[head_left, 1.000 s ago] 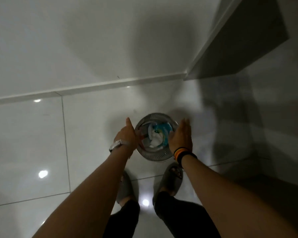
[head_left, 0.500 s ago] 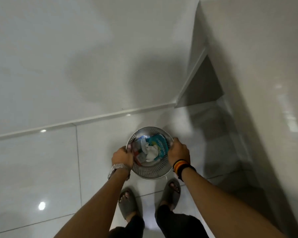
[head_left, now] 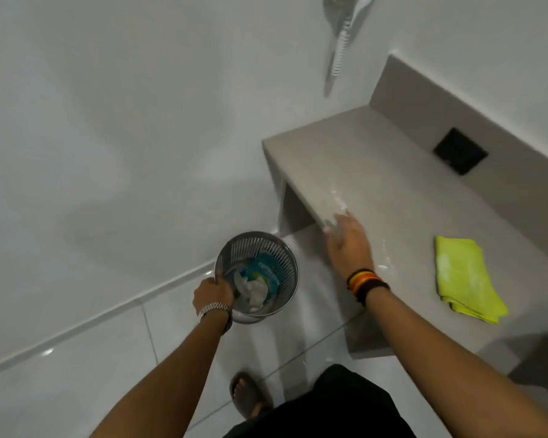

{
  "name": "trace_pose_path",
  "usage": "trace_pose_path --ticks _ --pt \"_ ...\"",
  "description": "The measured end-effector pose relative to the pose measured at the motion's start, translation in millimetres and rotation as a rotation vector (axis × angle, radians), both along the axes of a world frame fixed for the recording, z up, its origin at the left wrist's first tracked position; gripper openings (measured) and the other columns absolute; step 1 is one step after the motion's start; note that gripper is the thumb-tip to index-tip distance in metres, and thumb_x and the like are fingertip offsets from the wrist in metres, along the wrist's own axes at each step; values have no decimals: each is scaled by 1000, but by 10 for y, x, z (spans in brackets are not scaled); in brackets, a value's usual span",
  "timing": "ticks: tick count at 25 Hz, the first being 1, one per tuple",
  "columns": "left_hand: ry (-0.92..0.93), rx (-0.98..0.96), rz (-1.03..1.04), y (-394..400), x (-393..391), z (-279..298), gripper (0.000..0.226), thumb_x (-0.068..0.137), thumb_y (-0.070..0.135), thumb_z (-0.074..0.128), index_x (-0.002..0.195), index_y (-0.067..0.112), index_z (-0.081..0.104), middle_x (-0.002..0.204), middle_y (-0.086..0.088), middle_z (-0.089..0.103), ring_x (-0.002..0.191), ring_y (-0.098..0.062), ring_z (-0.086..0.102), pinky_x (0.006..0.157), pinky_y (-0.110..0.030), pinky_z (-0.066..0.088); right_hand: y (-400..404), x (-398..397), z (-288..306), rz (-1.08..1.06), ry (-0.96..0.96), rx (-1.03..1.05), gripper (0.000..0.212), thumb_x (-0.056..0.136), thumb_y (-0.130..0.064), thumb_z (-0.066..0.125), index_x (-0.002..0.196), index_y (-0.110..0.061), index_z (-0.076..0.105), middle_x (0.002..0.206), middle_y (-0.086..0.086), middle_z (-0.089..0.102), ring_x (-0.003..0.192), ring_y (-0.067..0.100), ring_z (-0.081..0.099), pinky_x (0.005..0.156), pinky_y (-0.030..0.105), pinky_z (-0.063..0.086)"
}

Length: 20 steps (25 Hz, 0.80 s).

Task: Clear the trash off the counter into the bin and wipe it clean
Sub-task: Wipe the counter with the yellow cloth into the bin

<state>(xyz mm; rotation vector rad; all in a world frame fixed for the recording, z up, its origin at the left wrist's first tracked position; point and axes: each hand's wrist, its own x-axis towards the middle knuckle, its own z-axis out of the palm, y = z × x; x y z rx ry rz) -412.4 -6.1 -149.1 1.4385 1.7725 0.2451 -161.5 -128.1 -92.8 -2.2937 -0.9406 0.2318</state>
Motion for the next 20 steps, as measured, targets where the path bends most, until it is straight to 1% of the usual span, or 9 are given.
trace_pose_path --ticks 3,5,7,8,12,14,16,18,20 --pt "-19 -17 -57 -247 126 -70 59 100 52 33 74 8 63 86 -16 71 75 -34 68 81 -39 58 -815 803 15 -270 -224 -98 40 96 -30 52 129 -8 58 152 23 41 140 40 38 115 51 33" --pt "-18 -31 -69 -430 227 -135 61 98 57 31 68 13 59 81 -15 70 70 -35 69 78 -43 60 -1383 1181 -82 -380 -145 -332 47 98 -32 46 139 -10 48 159 20 30 145 40 28 114 58 30" --pt "9 -43 -81 -660 316 -205 63 96 61 31 70 12 60 79 -16 70 68 -37 70 74 -46 62 -1906 1258 -303 -344 -11 -544 56 100 -35 40 152 -15 32 165 11 17 150 36 17 115 60 26" --pt "29 -50 -82 -769 344 -186 62 97 61 32 73 10 59 80 -16 69 69 -38 70 74 -48 63 -2094 1193 -421 -306 -10 -597 58 100 -36 39 154 -17 28 166 9 17 150 35 18 115 58 26" --pt "76 -51 -69 -1122 425 -328 59 94 64 35 87 12 61 90 -21 67 75 -43 70 71 -54 62 -2404 923 -492 -336 -229 -500 53 93 -44 50 137 -14 51 142 18 51 121 43 50 95 53 43" --pt "83 -59 -46 -1233 447 -404 58 91 67 35 85 14 59 93 -21 68 73 -43 70 66 -53 63 -2443 995 -512 -372 -250 -439 67 89 -56 52 140 -14 47 146 22 45 128 44 45 97 55 38" --pt "103 -54 -28 -1356 493 -364 55 94 63 36 84 13 58 91 -20 68 72 -41 70 62 -53 64 -2429 1007 -635 -374 -158 -447 81 88 -65 40 150 -12 35 157 25 29 141 47 30 109 61 26" --pt "102 -63 1 -1439 503 -319 56 96 58 37 90 9 62 88 -18 67 71 -40 70 62 -52 64 -2268 868 -772 -378 -67 -420 86 87 -63 30 151 -5 31 158 31 24 142 51 26 114 65 20" --pt "98 -64 16 -1479 507 -322 55 97 57 38 93 8 62 87 -17 67 71 -39 71 63 -51 64 -1987 673 -770 -394 -16 -386 83 86 -54 37 148 1 33 155 36 26 140 55 27 115 66 16"
